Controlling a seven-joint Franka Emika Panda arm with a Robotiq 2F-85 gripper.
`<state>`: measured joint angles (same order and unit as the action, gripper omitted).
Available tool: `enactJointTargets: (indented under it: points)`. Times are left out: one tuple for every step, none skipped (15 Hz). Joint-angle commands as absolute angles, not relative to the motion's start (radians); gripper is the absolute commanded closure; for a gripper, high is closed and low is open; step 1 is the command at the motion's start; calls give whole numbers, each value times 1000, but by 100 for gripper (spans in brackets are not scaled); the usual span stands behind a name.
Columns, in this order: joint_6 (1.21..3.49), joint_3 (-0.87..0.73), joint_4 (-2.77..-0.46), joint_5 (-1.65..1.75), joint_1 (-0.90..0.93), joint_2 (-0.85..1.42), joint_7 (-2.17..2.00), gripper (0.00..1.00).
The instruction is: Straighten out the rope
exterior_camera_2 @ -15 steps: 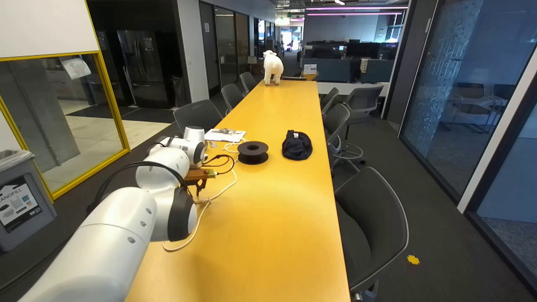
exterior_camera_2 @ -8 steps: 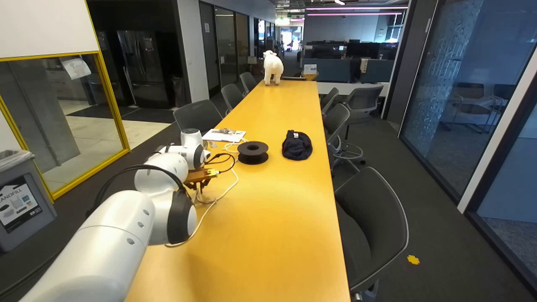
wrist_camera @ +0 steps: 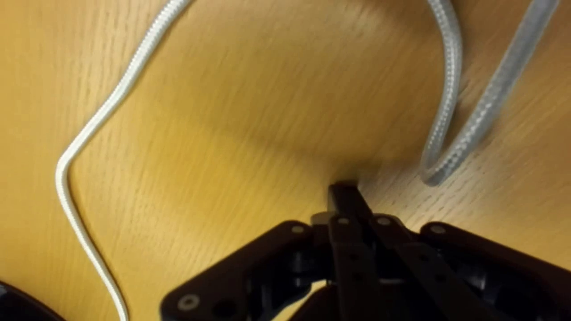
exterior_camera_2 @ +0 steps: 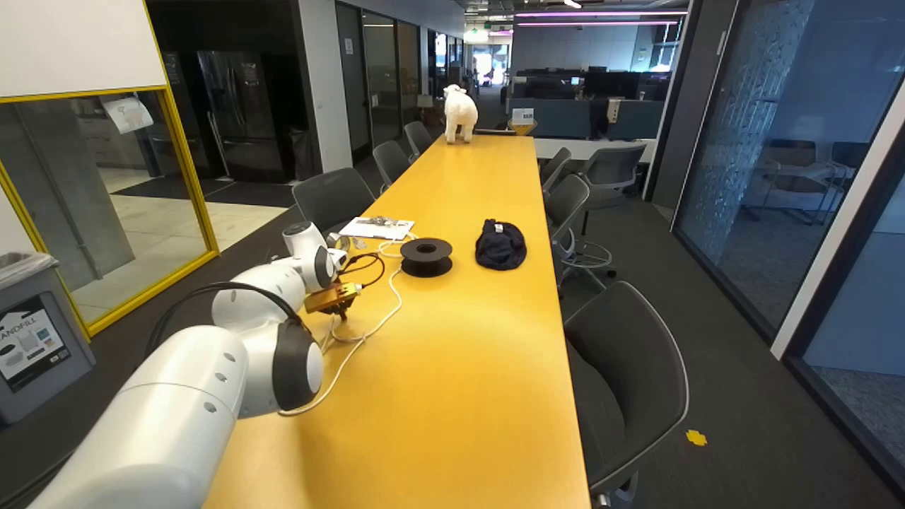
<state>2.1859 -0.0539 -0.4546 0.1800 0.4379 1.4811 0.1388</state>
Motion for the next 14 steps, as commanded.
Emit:
enactJointTargets:
  points:
    - [2067,-23,-469,170,433,1447,198,96]
    - [2025,-9,-472,161,428,1434,221,94]
    - [1983,-2,-470,158,425,1424,234,79]
    - [1944,13,-467,149,415,1412,258,70]
    - [1915,21,-464,145,411,1406,272,65]
    - [1892,28,-461,143,405,1400,284,58]
    - [1867,36,-460,138,399,1391,298,51]
    - [1858,45,-456,133,392,1386,310,42]
    - [1847,52,-456,129,386,1379,317,35]
    - [1831,58,-457,122,380,1370,324,27]
    - [1815,63,-461,117,374,1362,334,20]
    - [1797,71,-463,108,367,1354,348,14]
    - [1779,81,-464,98,360,1346,364,5]
    - [1777,94,-459,84,351,1344,377,1]
